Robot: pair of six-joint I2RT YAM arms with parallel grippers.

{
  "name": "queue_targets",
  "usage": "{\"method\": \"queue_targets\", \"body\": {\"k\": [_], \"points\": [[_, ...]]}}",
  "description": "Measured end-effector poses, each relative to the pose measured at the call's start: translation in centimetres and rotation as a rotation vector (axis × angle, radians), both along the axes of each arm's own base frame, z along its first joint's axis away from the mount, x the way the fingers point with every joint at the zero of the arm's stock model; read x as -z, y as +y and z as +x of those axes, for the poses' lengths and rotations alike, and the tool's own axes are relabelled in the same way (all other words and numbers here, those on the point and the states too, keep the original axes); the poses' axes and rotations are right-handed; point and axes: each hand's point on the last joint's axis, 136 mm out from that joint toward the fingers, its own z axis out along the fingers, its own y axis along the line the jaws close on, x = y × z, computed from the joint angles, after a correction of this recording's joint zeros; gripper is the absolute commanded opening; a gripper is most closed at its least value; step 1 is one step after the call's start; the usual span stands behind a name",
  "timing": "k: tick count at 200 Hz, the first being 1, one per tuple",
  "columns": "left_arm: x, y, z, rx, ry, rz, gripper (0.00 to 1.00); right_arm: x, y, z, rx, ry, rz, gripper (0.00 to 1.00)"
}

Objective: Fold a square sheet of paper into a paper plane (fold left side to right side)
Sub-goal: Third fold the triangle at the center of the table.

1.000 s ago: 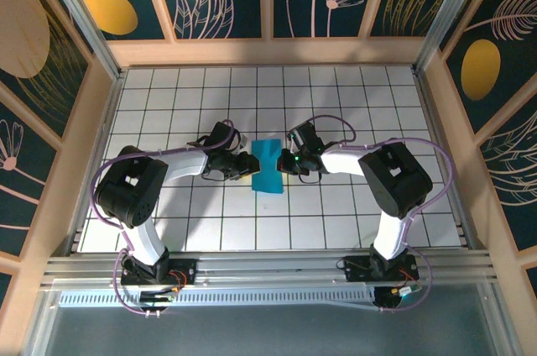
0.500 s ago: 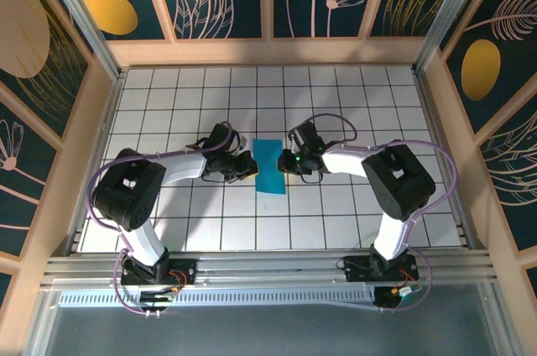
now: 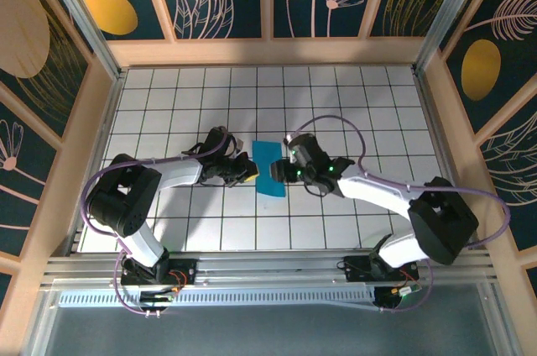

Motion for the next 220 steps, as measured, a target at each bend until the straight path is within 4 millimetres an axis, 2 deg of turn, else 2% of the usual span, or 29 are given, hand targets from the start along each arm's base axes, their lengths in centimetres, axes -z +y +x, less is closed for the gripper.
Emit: {"method": "queue_targets", "body": {"k": [41,57,80,99,121,164,220], "points": [[0.0,0.0,0.0,0.000,0.000,0.000,0.00,1.3,2.1,-4.7,-0.137,-0.117,-0.138,0.74],[0.0,0.0,0.0,0.000,0.000,0.000,0.00,1.7,2.7,-5.7,-0.175,-0.166,-0.189,0.76],[0.0,0.0,0.0,0.001,0.000,0.000,0.00,3.5,2.9,-6.6,-0.221,-0.214,-0.293,0.78],[0.0,0.0,0.0,0.001,0.000,0.000,0.00,5.0,2.8,-6.3,-0.236,-0.235,-0.373,0.76],[0.0,0.0,0.0,0.001,0.000,0.000,0.00,5.7,3.0,-5.5,-0.246,-0.271,-0.444,0.73],[0.0,0.0,0.0,0.001,0.000,0.000,0.00,5.2,4.5,-4.1,-0.261,-0.344,-0.475,0.58],[0.0,0.0,-0.1,0.002,0.002,0.001,0.00,4.2,5.3,-3.2,-0.266,-0.403,-0.488,0.37]]}}
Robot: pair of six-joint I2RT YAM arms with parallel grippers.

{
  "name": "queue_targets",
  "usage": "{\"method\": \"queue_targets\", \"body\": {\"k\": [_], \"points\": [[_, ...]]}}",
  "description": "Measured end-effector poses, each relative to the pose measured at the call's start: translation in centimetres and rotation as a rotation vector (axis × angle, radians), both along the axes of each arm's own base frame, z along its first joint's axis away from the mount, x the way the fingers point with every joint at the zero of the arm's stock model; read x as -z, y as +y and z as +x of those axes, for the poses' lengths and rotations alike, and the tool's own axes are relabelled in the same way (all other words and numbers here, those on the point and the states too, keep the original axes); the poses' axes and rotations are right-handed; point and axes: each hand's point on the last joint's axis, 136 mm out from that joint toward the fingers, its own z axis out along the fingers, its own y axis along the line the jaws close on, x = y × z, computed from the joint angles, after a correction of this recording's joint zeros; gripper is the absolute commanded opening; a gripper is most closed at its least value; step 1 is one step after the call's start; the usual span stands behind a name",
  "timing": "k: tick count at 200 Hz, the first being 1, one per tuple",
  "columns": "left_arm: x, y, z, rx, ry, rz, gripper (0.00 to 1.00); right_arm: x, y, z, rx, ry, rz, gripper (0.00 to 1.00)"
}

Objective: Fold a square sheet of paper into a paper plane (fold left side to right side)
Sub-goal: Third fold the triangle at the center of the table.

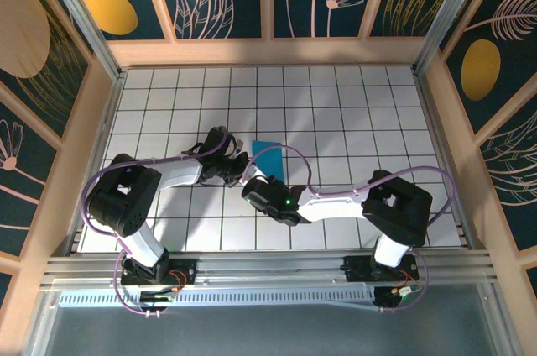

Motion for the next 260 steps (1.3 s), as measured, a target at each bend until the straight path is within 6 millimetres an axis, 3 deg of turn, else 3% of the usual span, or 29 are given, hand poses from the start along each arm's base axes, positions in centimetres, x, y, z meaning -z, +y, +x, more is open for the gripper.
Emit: {"method": "queue_targets", "body": {"k": [61,72,114,141,163,189,205,225,260], "points": [[0.1,0.0,-0.1,0.004,0.006,0.003,0.00,0.1,0.3,0.2,-0.010,-0.008,-0.014,0.06],[0.1,0.0,-0.2,0.004,0.007,0.004,0.04,0.1,0.3,0.1,-0.012,-0.006,-0.014,0.00],[0.1,0.1,-0.1,0.008,0.006,0.007,0.35,0.2,0.3,0.0,-0.018,0.000,-0.014,0.00],[-0.3,0.6,0.3,0.006,-0.003,0.015,0.45,0.4,0.5,-0.2,-0.029,0.024,-0.002,0.00],[-1.8,2.1,1.4,-0.025,-0.037,0.009,0.47,0.8,0.5,-0.3,-0.030,0.061,0.013,0.00],[-4.7,4.1,3.1,-0.064,-0.109,0.002,0.46,1.2,0.2,-0.2,-0.030,0.107,0.035,0.00],[-6.0,4.7,4.0,-0.071,-0.149,-0.001,0.39,1.3,0.1,-0.3,-0.031,0.139,0.058,0.00],[-6.2,4.5,4.3,-0.048,-0.159,-0.002,0.27,1.0,0.2,-0.5,-0.041,0.180,0.096,0.00],[-5.5,3.6,5.1,0.008,-0.152,0.002,0.17,0.6,0.6,-0.7,-0.053,0.255,0.180,0.00]]}}
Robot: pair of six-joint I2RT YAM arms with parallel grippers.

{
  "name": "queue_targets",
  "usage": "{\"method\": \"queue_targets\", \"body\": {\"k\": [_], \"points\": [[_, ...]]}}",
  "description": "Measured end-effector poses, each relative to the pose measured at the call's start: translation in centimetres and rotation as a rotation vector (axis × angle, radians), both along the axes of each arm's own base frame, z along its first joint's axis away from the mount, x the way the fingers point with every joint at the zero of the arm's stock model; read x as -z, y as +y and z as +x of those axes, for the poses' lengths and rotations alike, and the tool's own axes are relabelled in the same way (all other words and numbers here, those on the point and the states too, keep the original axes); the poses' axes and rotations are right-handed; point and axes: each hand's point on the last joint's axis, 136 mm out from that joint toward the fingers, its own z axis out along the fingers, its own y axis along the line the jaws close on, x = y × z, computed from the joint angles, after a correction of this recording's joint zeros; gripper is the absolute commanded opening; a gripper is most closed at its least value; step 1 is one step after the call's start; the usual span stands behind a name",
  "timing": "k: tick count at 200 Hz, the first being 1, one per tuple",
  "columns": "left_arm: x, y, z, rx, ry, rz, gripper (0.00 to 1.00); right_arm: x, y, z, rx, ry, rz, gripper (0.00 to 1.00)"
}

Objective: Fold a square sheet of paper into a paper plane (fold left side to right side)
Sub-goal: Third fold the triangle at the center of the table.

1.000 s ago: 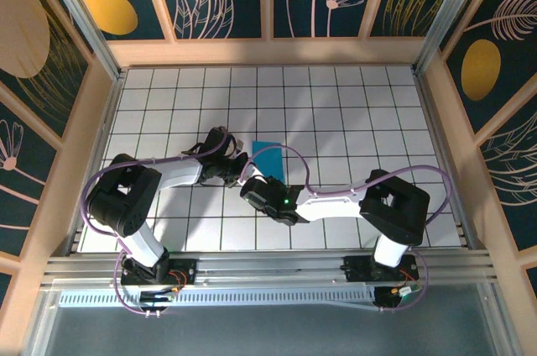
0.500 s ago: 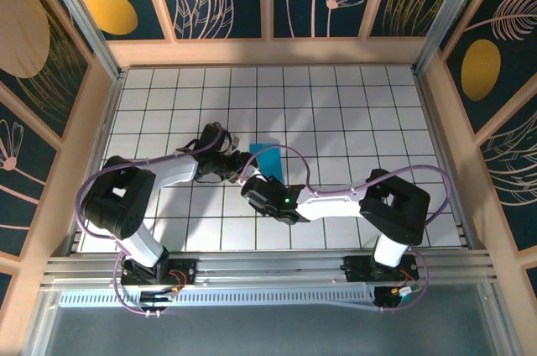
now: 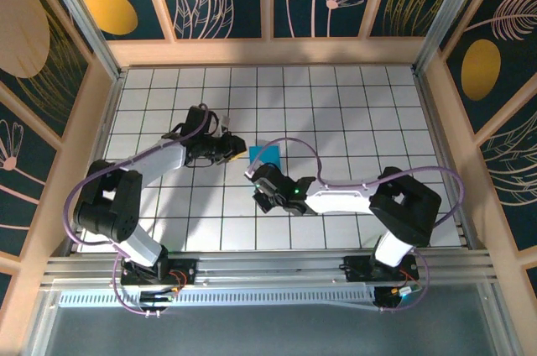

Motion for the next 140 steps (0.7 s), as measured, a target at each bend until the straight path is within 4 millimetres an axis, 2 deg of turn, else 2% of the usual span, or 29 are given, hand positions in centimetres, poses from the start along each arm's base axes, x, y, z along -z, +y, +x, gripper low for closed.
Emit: {"method": "queue_targets", "body": {"k": [43,80,112,140], "points": [[1.0,-2.6,2.0,0.097,-0.003,0.013,0.11,0.7,-0.3,-0.3,0.006,0.092,0.057,0.00],[4.0,-4.8,2.3,0.188,0.035,0.069,0.08,1.0,-0.1,-0.8,-0.002,0.148,0.094,0.00],[6.4,-5.6,1.8,0.240,0.074,0.105,0.05,0.9,0.1,-0.7,-0.001,0.173,0.127,0.00],[8.0,-5.4,1.5,0.258,0.098,0.142,0.02,0.9,0.0,-0.7,0.009,0.199,0.148,0.00]]}}
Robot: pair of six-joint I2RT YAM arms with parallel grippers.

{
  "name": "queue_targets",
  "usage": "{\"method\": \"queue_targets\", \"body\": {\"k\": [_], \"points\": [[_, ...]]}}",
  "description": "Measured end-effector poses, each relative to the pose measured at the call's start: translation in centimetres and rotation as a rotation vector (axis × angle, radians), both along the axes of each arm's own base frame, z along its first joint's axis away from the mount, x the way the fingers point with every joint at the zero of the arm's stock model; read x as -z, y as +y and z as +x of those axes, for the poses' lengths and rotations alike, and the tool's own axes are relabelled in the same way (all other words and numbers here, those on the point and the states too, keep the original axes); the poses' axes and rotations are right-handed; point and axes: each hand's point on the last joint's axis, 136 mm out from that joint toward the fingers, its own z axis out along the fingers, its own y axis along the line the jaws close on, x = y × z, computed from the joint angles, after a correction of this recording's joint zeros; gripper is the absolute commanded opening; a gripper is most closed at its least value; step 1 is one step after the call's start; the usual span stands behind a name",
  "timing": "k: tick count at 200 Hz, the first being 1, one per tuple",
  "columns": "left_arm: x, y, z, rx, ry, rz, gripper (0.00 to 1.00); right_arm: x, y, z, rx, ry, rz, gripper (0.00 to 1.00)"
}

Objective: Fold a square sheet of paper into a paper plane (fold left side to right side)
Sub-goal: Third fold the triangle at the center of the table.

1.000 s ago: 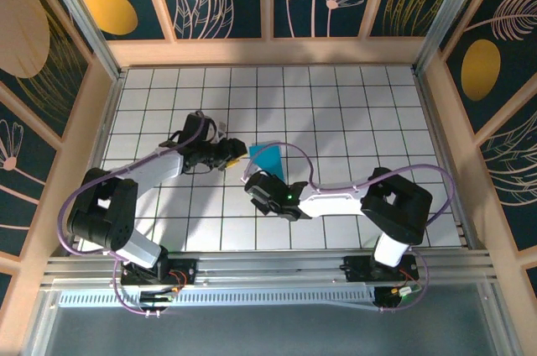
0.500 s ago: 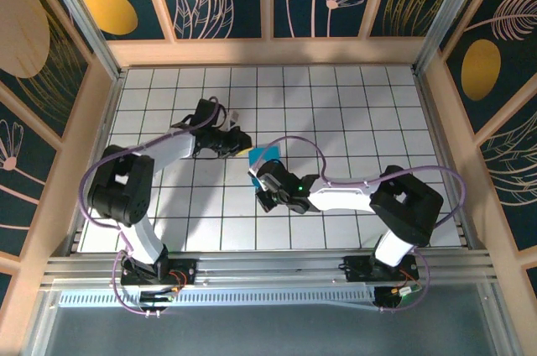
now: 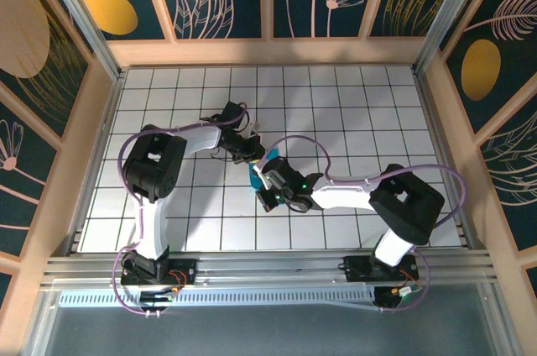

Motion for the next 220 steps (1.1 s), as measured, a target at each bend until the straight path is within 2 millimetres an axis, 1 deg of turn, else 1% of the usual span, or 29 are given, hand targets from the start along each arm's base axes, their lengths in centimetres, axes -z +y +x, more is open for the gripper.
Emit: {"method": "queue_targets", "body": {"k": [18,65,124,182,220], "points": [[0.7,0.1,-0.1,0.007,0.006,0.016,0.01,0.0,-0.1,0.0,0.000,0.016,0.008,0.00],[0.7,0.1,0.1,0.019,-0.019,0.038,0.00,0.1,-0.5,0.4,0.020,0.053,0.029,0.00],[0.8,0.0,0.1,0.027,-0.033,0.055,0.00,0.2,-1.9,2.4,0.103,0.078,0.040,0.00],[0.8,-0.1,0.1,0.030,-0.036,0.058,0.00,0.7,-3.0,4.2,0.165,0.079,-0.005,0.00],[0.8,-0.2,0.1,0.030,-0.037,0.058,0.00,1.2,-3.8,4.9,0.197,0.081,-0.032,0.00]]}}
